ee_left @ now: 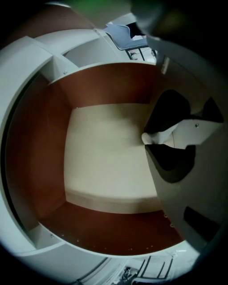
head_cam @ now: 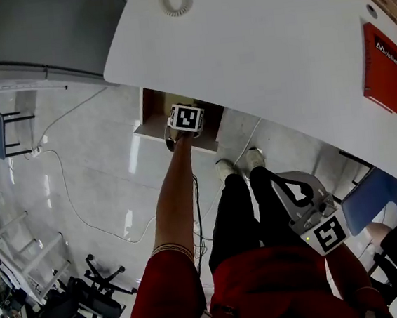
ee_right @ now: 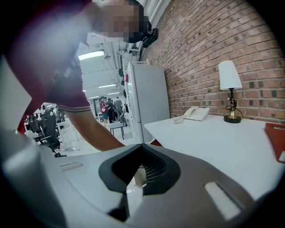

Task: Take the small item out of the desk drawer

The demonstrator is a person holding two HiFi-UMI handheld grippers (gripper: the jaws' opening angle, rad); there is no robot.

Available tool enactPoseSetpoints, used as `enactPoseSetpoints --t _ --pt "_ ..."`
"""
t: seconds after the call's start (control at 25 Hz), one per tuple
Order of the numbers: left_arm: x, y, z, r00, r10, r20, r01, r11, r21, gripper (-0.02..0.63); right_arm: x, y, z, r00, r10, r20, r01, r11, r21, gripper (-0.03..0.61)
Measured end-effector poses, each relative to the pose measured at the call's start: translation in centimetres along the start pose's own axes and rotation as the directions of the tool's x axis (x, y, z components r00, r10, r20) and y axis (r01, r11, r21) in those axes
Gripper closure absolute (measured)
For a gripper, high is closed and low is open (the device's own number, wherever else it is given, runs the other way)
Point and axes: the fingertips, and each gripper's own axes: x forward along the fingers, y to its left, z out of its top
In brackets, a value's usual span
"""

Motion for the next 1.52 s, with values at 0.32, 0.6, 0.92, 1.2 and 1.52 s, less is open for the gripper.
enactPoseSetpoints --t 0.32,0.6,0.92,1.2,1.52 --pt "-4.0 -1.3 1.2 0.986 -0.016 0.168 0.016 1.0 0.003 0.52 0.6 0.9 0.7 0.999 0.048 0.019 -0.048 0.999 -0.01 0.566" --pt "-12.8 -3.4 3.2 0.929 -0.023 0.369 0.015 1.0 0.025 0.52 1.2 1.7 2.8 0.993 0.102 0.056 -0.1 0.994 -0.032 0.566" --pt "-25.2 -8.1 5.5 0.802 -0.014 0.598 -0.059 0.993 0.101 0.522 0.6 1.8 6.1 0.983 0.146 0.111 -0.14 0.988 -0.058 0.566" --pt "-35.0 -12.1 6.0 0.672 0.003 0.74 -0.077 0.995 0.066 0.522 -0.5 1.2 9.3 0.974 0.158 0.162 -0.149 0.986 -0.07 0.566" --pt "-46.4 -16.4 5.5 0.489 0.023 0.872 -0.115 0.993 0.039 0.521 -2.1 1.7 13.0 0.953 0.206 0.224 -0.179 0.975 -0.134 0.566"
